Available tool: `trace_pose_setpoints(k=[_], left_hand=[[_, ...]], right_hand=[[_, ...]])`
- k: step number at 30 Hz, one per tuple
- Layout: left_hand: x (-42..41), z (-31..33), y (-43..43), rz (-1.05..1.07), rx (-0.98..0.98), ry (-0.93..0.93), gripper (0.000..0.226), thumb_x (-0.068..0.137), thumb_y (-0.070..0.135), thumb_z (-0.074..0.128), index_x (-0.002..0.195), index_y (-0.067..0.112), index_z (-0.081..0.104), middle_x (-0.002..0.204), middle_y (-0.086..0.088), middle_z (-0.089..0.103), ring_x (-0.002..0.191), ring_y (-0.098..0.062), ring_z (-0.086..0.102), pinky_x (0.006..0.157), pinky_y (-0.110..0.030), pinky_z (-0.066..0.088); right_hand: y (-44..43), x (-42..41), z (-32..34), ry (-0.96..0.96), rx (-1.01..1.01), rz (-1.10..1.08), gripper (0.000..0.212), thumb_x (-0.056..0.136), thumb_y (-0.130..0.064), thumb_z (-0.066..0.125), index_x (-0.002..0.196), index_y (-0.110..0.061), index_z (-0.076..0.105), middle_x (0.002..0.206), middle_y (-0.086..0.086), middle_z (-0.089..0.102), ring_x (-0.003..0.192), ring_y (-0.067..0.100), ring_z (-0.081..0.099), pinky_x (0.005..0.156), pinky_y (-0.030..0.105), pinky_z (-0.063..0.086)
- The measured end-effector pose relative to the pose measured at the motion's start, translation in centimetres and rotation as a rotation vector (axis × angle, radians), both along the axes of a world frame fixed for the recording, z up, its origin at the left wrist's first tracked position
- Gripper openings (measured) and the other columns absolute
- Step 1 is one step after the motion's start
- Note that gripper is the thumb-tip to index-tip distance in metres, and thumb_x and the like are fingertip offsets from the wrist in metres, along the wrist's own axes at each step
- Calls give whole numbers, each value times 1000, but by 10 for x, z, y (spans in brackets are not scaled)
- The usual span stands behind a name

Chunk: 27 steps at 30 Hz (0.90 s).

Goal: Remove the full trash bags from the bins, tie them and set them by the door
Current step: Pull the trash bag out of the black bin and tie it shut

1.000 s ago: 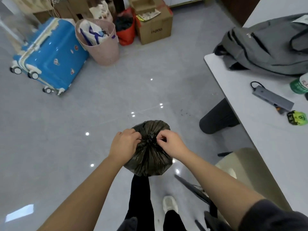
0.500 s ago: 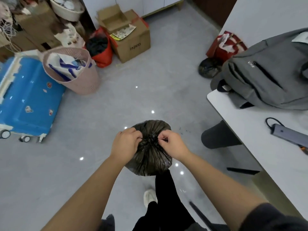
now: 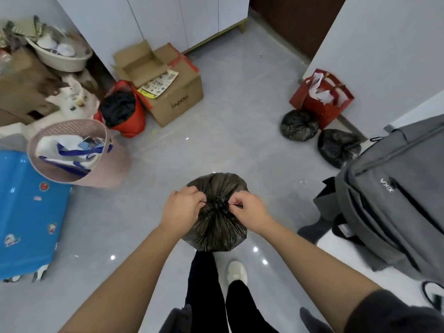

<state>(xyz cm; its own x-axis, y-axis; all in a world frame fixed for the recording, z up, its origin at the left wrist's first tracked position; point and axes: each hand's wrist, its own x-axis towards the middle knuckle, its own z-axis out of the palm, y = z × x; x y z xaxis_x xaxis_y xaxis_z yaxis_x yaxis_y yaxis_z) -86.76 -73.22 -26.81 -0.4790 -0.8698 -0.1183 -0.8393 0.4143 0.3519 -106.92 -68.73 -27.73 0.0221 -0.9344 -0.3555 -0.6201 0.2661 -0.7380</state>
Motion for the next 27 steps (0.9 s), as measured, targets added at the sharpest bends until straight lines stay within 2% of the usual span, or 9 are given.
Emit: trace_pose_setpoints(k=[5, 9, 12, 17, 21, 25, 27], left_hand=[[-28, -8, -114, -151, 18, 7, 7, 80, 15, 69, 79, 22, 69, 79, 2, 63, 74, -23, 62, 64, -32, 46], [-65, -14, -193, -278, 63, -12, 6, 84, 18, 64, 82, 19, 70, 84, -1, 64, 80, -26, 61, 70, -36, 46], [-99, -17, -241, -350, 49, -27, 6, 83, 18, 65, 81, 20, 71, 83, 0, 65, 79, -26, 61, 70, -33, 43], [-179, -29, -310, -434, 67, -21, 10, 87, 19, 62, 87, 20, 72, 87, 0, 65, 82, -25, 61, 71, -33, 44], [-253, -36, -350, -512, 83, -37, 17, 92, 24, 55, 97, 21, 71, 96, 0, 64, 91, -22, 58, 78, -34, 43], [-325, -45, -385, -564, 93, -18, 17, 91, 23, 56, 97, 20, 71, 95, 0, 65, 90, -23, 59, 76, -34, 44], [-364, -49, -402, -602, 102, -22, 17, 92, 24, 55, 98, 21, 70, 96, 1, 64, 90, -22, 59, 76, -33, 42]], right_hand=[[-89, -24, -7, 27, 11, -93, 5, 82, -9, 64, 80, -14, 65, 79, -8, 54, 79, 13, 53, 72, 25, 40], [-146, -52, -13, 44, 15, -186, 6, 81, -10, 64, 80, -16, 65, 76, -14, 52, 80, 12, 53, 75, 27, 42], [-182, -81, -14, 54, 23, -220, 3, 82, -8, 64, 82, -11, 66, 81, -5, 56, 80, 13, 52, 72, 23, 37], [-235, -150, -25, 57, 33, -306, 4, 81, -7, 64, 81, -11, 66, 79, -6, 55, 80, 12, 51, 71, 21, 35], [-268, -219, -33, 72, 63, -337, 8, 82, -9, 64, 80, -16, 64, 83, -5, 56, 82, 14, 53, 77, 27, 42], [-296, -289, -36, 113, 99, -327, 7, 83, -7, 65, 89, -8, 67, 91, 5, 62, 88, 21, 57, 79, 26, 42], [-309, -325, -38, 134, 108, -339, 9, 82, -7, 65, 91, -8, 68, 90, 4, 61, 90, 22, 59, 81, 28, 44]])
